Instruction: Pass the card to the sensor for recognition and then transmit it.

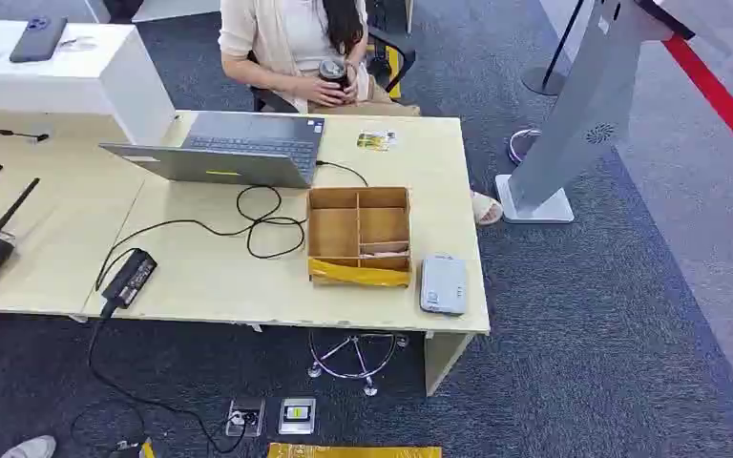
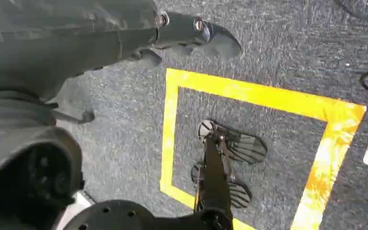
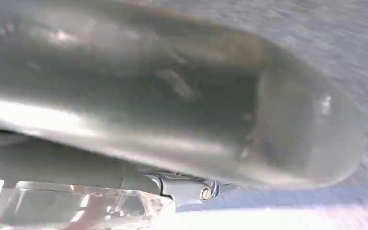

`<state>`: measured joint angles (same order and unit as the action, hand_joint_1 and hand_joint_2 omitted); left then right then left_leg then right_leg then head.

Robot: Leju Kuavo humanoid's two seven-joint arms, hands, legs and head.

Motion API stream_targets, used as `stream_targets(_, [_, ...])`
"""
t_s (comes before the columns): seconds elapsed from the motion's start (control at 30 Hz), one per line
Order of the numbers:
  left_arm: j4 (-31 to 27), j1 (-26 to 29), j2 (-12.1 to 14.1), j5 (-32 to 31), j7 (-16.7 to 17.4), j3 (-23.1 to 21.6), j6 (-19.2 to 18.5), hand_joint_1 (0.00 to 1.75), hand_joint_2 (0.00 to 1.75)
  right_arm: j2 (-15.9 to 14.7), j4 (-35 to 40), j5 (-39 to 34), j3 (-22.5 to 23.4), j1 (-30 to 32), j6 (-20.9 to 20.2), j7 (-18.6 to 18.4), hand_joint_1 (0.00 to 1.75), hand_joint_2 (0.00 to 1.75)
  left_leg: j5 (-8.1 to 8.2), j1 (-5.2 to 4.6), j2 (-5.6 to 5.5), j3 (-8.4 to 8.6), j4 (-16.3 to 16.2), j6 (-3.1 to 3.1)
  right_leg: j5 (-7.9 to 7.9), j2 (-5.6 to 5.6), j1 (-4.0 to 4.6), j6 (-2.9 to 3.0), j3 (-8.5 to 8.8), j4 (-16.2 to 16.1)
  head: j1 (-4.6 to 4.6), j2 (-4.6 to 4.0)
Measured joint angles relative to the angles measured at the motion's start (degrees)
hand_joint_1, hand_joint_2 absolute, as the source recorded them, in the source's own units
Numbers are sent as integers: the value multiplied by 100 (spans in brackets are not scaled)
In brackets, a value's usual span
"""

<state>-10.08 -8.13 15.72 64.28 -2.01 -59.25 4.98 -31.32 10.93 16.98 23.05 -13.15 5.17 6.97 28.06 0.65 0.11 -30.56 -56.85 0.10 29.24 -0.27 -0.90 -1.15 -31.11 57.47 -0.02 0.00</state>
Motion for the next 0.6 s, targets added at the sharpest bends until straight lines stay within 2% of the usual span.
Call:
stream_targets(0.13, [0, -35, -9, -9, -42, -2, 0, 0, 0, -534, 72, 105, 7, -979, -247, -29, 0, 0, -13, -8, 17, 3, -2, 14, -14, 15, -7, -3, -12, 3, -2, 0])
stream_targets(0.23, [0, -41, -31, -70, -50, -22, 0, 0, 0, -840, 133, 179, 5, -1631, -448, 96, 0, 0, -21, -8, 6, -1, -2, 15, -17, -2, -6, -6, -8, 4, -2, 0])
stream_targets(0.4, [0, -62, -35, -122, -50, -109, -4, 0, 0, -1073, 247, 247, -2, -2569, -699, 286, 0, 0, -26, -7, -1, -8, -2, 14, -18, -6, -6, -5, -10, 9, 0, 0])
stream_targets(0.47, [0, -73, -35, -129, -50, -136, -7, 0, 0, -1082, 277, 297, -6, -2953, -930, 430, 0, 0, -26, -7, -1, -16, -1, 13, -19, -4, -6, -4, -9, 13, -2, -2])
stream_targets(0.5, [0, -84, -35, -129, -48, -142, -7, 0, 0, -1062, 297, 359, -26, -3179, -1113, 520, 0, 175, -26, -8, 0, -23, -1, 13, -19, -4, -6, -4, -12, 15, 2, 0])
stream_targets(0.53, [0, -102, -37, -129, -44, -146, -7, 0, 0, -1019, 304, 402, -82, -3421, -1315, 618, 0, 175, -27, -9, 4, -18, -1, 12, -20, -3, -8, -4, -21, 16, -6, -2])
stream_targets(0.6, [0, -155, -35, -129, -42, -173, -7, 0, 0, -931, 339, 488, -179, -3815, -1464, 702, 0, 175, -35, -6, -2, -23, -1, 14, -23, -7, -5, -3, -20, 19, 2, -2])
